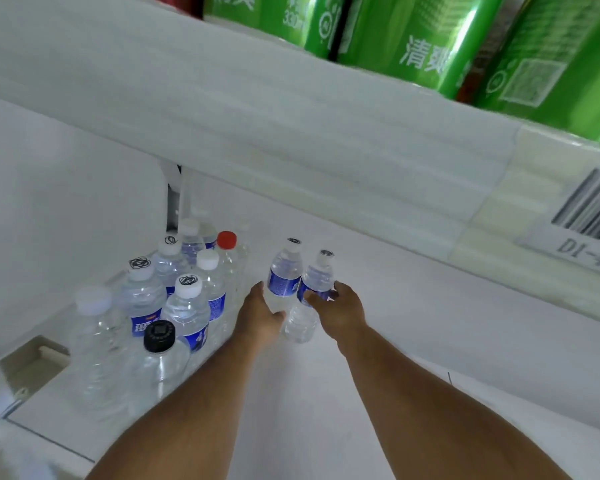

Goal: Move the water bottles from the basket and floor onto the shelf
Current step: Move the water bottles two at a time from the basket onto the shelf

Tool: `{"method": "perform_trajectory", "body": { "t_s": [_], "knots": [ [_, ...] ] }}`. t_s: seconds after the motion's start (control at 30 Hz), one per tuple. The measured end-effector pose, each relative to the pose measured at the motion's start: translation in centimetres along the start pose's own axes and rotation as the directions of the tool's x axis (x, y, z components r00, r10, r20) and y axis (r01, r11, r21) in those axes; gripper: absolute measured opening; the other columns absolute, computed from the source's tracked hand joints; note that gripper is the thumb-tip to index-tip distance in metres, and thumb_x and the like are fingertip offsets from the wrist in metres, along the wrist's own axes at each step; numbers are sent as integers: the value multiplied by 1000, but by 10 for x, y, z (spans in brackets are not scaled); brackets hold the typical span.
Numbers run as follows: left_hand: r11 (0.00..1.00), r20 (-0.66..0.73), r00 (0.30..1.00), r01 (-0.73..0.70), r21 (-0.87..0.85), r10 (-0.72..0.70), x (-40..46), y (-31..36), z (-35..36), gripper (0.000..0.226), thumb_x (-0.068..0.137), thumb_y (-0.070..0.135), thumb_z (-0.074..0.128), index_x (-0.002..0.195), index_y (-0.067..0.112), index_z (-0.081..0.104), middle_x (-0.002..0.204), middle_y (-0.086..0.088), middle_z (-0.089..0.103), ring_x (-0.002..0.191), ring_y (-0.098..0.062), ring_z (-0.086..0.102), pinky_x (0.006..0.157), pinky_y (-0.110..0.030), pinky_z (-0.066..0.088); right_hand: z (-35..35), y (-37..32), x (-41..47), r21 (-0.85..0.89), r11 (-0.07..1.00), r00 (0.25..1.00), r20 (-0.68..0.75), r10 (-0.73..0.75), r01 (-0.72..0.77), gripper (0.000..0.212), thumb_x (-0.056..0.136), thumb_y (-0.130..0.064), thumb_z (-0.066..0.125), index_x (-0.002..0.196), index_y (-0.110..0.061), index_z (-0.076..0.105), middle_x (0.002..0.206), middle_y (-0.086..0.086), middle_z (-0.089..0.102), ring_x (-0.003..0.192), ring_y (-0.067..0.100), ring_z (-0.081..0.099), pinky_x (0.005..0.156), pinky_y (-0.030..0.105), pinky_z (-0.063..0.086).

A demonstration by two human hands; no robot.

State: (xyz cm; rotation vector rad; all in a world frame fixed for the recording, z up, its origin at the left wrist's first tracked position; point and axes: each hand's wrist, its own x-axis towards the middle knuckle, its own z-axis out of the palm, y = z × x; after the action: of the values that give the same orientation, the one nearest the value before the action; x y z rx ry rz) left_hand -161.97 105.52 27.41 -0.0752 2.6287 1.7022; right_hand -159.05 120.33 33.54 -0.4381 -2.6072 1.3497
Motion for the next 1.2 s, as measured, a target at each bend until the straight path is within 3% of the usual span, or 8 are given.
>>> {"method": "perform_trajectory", "body": {
  "t_s": [0.13,0.37,0.53,0.6,0.67,0.77,0.97,1.2],
  "knots": [
    [999,13,999,40,3,-40,-26,8,-14,81,85,19,71,153,12,26,153,-9,40,138,-26,43,111,-36,39,-3,-5,-18,-58,992,993,23,116,-114,91,81,-50,73,150,-7,32,146,8,48,128,24,51,91,29,44],
    [999,-2,1000,12,34,-12,-55,13,-51,70,85,20,69,146,15,36,138,-3,55,114,-18,56,82,-19,37,-10,-15,-30,-73,986,988,24,155,-153,84,79,-46,76,142,-5,38,134,12,54,90,18,49,76,29,45],
    [1000,4,1000,0,-8,0,-53,11,-37,70,85,18,70,146,14,37,140,-5,53,122,-22,55,86,-21,38,-7,-14,-8,27,991,990,58,129,-131,101,77,-41,81,153,-8,23,146,9,45,124,25,52,84,28,39],
    [999,16,1000,-8,-36,8,-54,11,-26,63,84,17,70,141,16,42,135,-5,57,116,-19,57,84,-22,39,-6,-14,-2,76,992,992,82,93,-99,85,75,-34,83,144,-8,40,128,1,56,118,25,57,83,33,46],
    [998,20,1000,-13,-56,14,-54,14,-18,62,86,17,69,142,17,41,136,-4,55,120,-19,55,85,-22,37,-3,-15,0,120,993,993,116,6,-20,51,75,-22,83,119,-8,62,110,8,69,104,29,66,86,41,52],
    [997,-42,998,-48,-61,45,-41,24,-12,60,88,13,67,142,18,41,134,-2,54,126,-21,53,90,-22,37,-1,-15,0,145,988,987,140,-72,52,26,78,-12,79,102,-9,70,97,13,73,96,31,68,90,45,53],
    [980,-167,973,-178,-85,162,-4,45,-7,28,82,7,71,103,15,54,94,4,62,88,-16,61,76,-23,49,1,-11,8,190,982,991,128,-45,20,28,79,-4,74,107,-4,69,109,17,71,100,30,66,91,40,51],
    [985,-93,981,-170,-18,168,8,45,-9,45,84,21,76,119,8,50,113,-8,65,102,-25,63,85,-28,47,0,-8,5,147,989,996,84,-28,15,27,81,-14,74,106,-8,68,101,11,71,91,26,65,78,31,48]
  ]
}}
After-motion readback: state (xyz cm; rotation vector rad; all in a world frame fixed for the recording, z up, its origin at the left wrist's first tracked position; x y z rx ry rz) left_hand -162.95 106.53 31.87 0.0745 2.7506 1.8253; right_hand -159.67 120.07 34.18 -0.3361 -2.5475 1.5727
